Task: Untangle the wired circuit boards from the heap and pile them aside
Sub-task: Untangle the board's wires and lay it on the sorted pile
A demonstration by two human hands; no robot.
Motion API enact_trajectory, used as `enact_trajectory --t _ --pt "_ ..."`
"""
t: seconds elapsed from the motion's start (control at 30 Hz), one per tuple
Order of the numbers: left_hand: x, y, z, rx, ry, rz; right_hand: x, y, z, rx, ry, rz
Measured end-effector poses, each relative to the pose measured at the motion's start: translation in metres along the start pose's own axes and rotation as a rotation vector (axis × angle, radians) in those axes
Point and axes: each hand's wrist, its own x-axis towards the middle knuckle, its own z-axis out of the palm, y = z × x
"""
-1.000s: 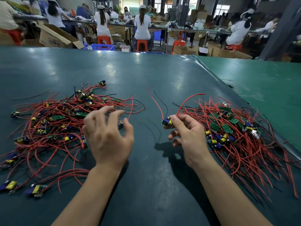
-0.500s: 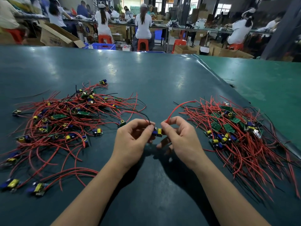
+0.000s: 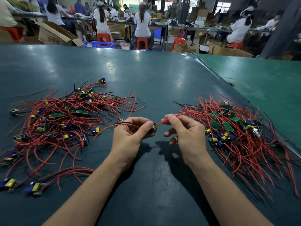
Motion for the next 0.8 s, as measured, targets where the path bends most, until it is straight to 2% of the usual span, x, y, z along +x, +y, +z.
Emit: enact_trajectory --t 0.17,0.27,0.37,0.47,0.53,0.63,0.8 --pt "0.0 0.003 0.0 -0.04 0.0 0.02 0.011 -0.003 -0.013 0.105 0.263 0.012" --pt "-0.001 0.005 0.002 -0.053 -0.002 0.027 0.014 -0.001 -0.017 0.08 0.351 -0.011" --pt "-0.002 0.006 0.001 -0.034 0.012 0.038 0.014 0.002 -0.015 -0.03 0.382 -0.056" --pt "-0.001 0.008 0.0 -0.028 0.052 0.058 0.011 0.004 -0.013 -0.362 0.361 -0.234" --pt "-0.002 0.009 -0.001 -0.022 0.054 0.061 0.01 0.007 -0.012 -0.465 0.367 -0.311" --pt "-0.005 0.007 -0.001 0.026 0.002 0.041 0.014 0.01 -0.014 -0.48 0.389 -0.313" --pt "-0.006 0.008 -0.001 0.014 -0.029 -0.004 0.015 0.011 -0.018 -0.358 0.401 -0.268"
